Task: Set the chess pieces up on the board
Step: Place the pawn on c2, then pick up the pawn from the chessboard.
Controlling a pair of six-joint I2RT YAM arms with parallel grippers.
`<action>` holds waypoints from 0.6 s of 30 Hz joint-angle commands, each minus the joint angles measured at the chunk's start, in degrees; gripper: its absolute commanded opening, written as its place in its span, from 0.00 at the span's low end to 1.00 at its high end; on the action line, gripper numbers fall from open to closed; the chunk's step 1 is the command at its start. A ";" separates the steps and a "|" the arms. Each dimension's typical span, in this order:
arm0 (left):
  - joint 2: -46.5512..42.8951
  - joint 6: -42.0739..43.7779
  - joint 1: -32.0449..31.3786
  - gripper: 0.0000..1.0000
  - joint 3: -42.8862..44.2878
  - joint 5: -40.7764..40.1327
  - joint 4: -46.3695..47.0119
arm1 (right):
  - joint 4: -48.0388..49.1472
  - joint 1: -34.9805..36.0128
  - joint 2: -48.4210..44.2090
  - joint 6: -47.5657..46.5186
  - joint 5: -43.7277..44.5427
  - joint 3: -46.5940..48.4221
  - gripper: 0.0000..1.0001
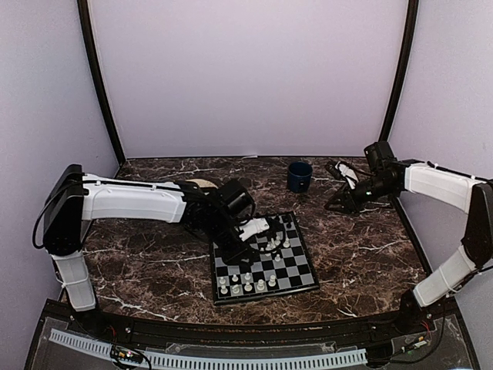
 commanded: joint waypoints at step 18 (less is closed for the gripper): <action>-26.60 -12.73 27.36 0.34 -21.16 -2.54 29.07 | -18.76 32.68 27.27 -8.02 19.63 31.88 0.36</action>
